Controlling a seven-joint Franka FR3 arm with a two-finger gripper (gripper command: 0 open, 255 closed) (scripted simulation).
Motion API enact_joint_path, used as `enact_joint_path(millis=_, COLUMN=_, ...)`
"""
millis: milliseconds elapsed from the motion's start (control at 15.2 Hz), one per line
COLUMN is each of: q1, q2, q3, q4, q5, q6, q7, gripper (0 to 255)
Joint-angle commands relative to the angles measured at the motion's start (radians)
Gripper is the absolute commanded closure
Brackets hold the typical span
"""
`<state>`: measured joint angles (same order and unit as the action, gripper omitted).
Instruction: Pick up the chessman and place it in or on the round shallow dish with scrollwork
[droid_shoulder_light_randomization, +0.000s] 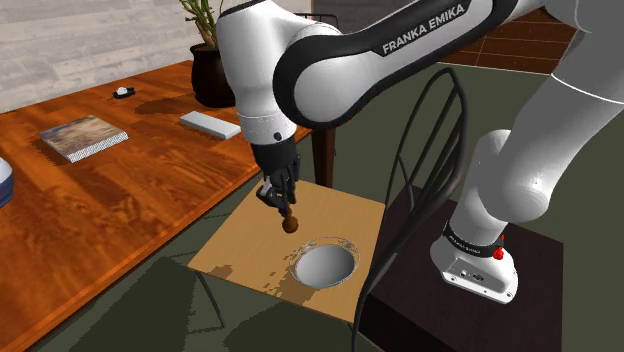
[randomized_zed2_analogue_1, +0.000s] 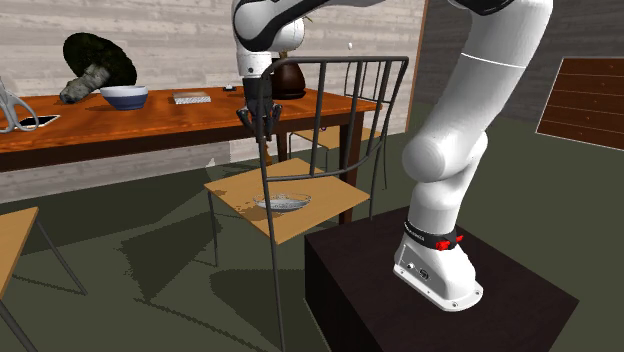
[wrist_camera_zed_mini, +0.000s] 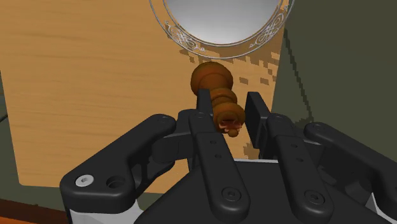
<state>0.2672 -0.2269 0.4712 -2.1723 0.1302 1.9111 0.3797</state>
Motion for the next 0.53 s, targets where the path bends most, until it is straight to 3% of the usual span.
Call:
enact_joint_path(millis=0, q1=0.018, q2=-0.082, q3=-0.002, q4=-0.059, q5=0.038, q6=-0.017, q7=-0.004, gripper=255)
enact_joint_path(millis=330, q1=0.08, q2=-0.277, q3=-0.008, q4=-0.197, q5=0.119, q6=-0.065, q7=0.0, gripper=255)
enact_joint_path(millis=462, q1=0.081, q2=-0.272, q3=-0.003, q4=-0.22, q5=0.122, q6=-0.037, q7=0.0, gripper=255)
